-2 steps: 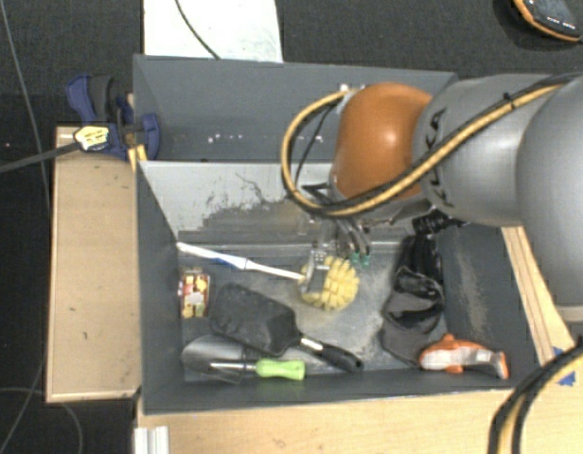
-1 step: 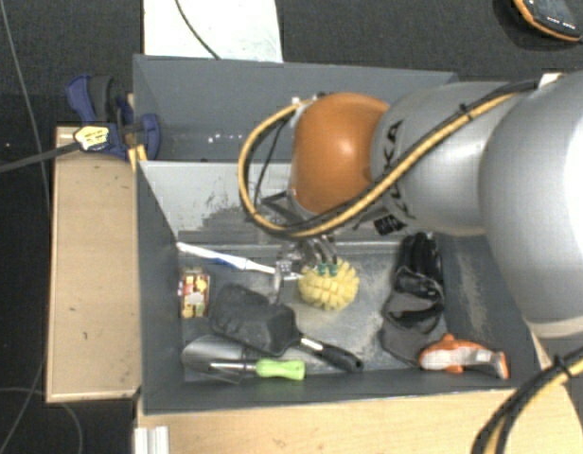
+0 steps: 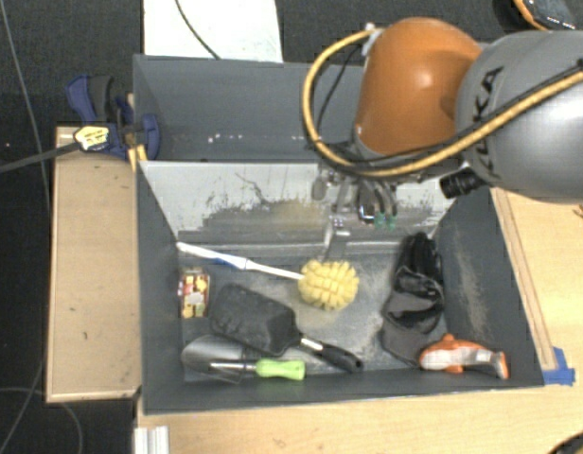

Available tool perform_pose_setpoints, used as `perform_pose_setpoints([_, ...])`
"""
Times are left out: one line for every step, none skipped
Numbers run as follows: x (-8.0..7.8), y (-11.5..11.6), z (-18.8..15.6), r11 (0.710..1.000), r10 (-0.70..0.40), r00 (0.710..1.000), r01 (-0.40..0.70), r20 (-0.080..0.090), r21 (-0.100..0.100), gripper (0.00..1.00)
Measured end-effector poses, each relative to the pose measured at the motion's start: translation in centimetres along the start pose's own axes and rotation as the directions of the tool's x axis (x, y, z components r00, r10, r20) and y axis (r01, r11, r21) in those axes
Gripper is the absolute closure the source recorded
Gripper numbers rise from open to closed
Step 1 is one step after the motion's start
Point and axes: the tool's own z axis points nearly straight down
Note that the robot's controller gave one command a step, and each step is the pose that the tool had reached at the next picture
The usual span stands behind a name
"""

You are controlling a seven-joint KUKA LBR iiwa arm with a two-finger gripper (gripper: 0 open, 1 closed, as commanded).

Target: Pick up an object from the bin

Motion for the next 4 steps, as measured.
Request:
perform_pose_setpoints([0.3,4.1,9.5,0.998,0.057,0.998,-0.057,0.006,-0.008,0.00])
perform_pose_setpoints([0.5,4.5,10.9,0.998,0.063,0.998,-0.063,0.004,-0.007,0.00])
perform_pose_setpoints([1.8,-3.1,16.7,0.987,-0.162,0.987,0.162,0.004,-0.004,0.00])
perform_pose_setpoints([1.3,5.0,17.1,0.995,0.104,0.995,-0.104,0.004,-0.009,1.00])
